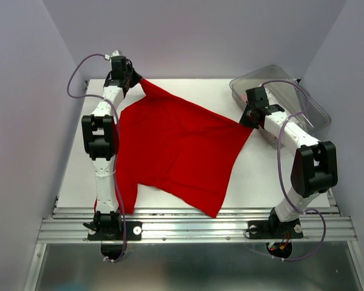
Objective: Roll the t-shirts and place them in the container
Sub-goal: Fold the T-shirt at the center of the board.
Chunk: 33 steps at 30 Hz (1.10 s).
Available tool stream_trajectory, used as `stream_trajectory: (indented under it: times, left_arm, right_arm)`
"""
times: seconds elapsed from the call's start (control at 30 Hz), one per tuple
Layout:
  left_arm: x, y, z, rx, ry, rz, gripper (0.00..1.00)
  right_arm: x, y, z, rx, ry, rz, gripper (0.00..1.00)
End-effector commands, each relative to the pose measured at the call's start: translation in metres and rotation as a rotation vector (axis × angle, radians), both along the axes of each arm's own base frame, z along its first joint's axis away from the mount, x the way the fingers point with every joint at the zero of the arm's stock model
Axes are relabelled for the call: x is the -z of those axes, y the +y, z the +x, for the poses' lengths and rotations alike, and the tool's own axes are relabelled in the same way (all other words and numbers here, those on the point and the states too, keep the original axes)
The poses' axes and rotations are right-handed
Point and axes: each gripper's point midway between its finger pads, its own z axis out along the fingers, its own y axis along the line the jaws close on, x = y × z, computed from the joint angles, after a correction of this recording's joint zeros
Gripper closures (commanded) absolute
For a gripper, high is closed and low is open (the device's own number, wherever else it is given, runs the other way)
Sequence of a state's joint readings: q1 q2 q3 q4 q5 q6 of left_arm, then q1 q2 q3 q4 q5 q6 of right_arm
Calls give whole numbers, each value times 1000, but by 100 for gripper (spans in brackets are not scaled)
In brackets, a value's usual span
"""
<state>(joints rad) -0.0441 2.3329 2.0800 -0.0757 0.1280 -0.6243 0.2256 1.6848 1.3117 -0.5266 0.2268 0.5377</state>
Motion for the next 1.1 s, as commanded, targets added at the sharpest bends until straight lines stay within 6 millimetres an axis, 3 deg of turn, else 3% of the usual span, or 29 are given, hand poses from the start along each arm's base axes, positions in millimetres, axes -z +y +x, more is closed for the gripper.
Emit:
stream_trajectory:
  times: [0.0, 0.1, 0.2, 0.23, 0.27, 0.3, 0.33, 0.37, 0.53, 0.73, 0.77, 0.87, 1.07]
  left_arm:
    - [-69, 0, 8, 46, -170, 10, 100]
    - [-76, -3, -2, 70, -162, 8, 100]
    - [-58, -4, -24, 84, -95, 11, 100]
    - [-69, -5, -27, 85, -113, 14, 100]
    - [-54, -5, -35, 84, -76, 20, 100]
    - [-62, -5, -42, 84, -83, 26, 100]
    - [-47, -3, -51, 76, -44, 30, 100]
    - [-56, -2, -58, 72, -53, 33, 100]
    - [-47, 4, -84, 59, -9, 64, 100]
    - [-27, 6, -114, 53, 90, 65, 100]
    - [-16, 7, -122, 50, 117, 65, 100]
    - [-11, 11, -136, 35, 137, 77, 100]
    - [3, 23, -148, 13, 191, 114, 100]
  right_arm:
    - [-12, -24, 3, 60, -25, -101, 99]
    - [-9, -24, 1, 59, -16, -105, 99]
    - [-3, -20, -1, 42, -1, -85, 99]
    - [-2, -20, -1, 41, 2, -87, 99]
    - [-1, -17, -1, 31, 5, -74, 99]
    - [3, -15, -3, 16, 12, -69, 99]
    - [3, -10, -2, -4, 7, -49, 99]
    - [3, -8, -3, -21, 6, -42, 99]
    - [3, 7, -8, -99, -3, 16, 99]
    - [23, 27, -30, -233, 77, 63, 99]
    - [25, 32, -33, -253, 87, 66, 99]
    - [29, 36, -42, -269, 99, 72, 99]
    - [30, 54, -59, -326, 112, 111, 99]
